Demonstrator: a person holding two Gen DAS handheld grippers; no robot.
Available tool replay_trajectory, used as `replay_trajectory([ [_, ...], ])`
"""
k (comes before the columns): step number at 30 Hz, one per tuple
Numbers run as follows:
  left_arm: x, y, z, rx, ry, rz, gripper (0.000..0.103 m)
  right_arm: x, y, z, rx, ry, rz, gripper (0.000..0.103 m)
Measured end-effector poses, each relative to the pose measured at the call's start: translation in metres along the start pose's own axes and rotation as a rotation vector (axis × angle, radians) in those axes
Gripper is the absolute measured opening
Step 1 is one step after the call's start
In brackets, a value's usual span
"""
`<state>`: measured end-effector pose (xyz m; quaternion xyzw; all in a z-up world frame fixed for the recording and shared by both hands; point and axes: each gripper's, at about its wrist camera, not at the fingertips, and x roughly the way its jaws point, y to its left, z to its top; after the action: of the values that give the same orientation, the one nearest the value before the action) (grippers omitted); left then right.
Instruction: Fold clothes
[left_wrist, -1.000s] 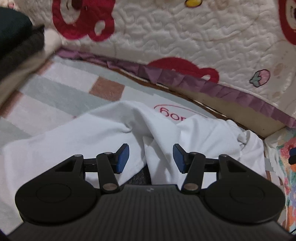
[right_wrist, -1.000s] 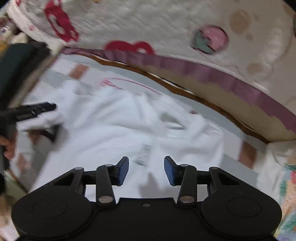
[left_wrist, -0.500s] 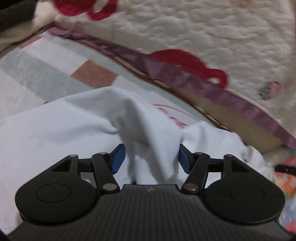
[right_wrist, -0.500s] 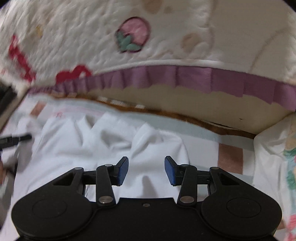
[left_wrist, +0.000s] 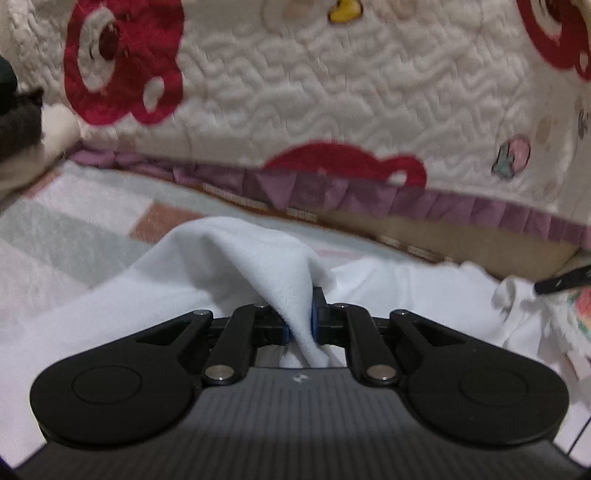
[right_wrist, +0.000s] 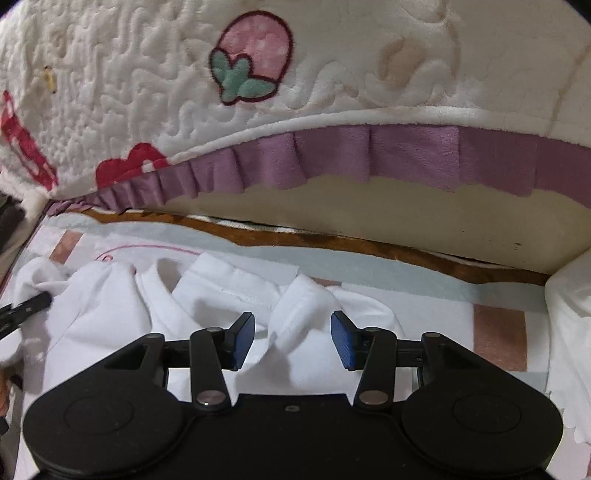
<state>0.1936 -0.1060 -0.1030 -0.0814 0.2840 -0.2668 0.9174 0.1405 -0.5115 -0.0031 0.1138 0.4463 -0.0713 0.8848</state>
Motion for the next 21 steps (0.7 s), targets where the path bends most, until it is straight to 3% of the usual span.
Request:
replay_trajectory([
  [8,-0.042,0.011,0.035,-0.015,-0.154,0.034,0.009,0.023,0.001,0.001,0.024,0.05,-0.072,0.051],
  [12,-0.069,0.022,0.038,0.014,-0.207,0.115,0.009,0.025,0.0,-0.005,0.031,0.086,-0.079,0.051],
  [14,-0.074,0.04,0.027,0.029,-0.164,0.198,0.01,0.023,-0.004,-0.008,0.045,0.081,-0.081,0.051],
  [15,-0.07,0.054,0.021,-0.013,-0.111,0.212,0.01,0.021,-0.006,-0.009,0.053,0.078,-0.081,0.051],
  [17,-0.055,0.086,0.012,-0.142,0.018,0.212,0.01,0.018,-0.013,-0.013,0.07,0.071,-0.082,0.051],
  [19,-0.047,0.1,0.009,-0.199,0.06,0.195,0.01,0.015,-0.021,-0.019,0.087,0.063,-0.088,0.051],
  [21,-0.044,0.09,0.012,-0.117,0.062,0.22,0.01,0.012,-0.031,-0.027,0.119,0.047,-0.086,0.051],
])
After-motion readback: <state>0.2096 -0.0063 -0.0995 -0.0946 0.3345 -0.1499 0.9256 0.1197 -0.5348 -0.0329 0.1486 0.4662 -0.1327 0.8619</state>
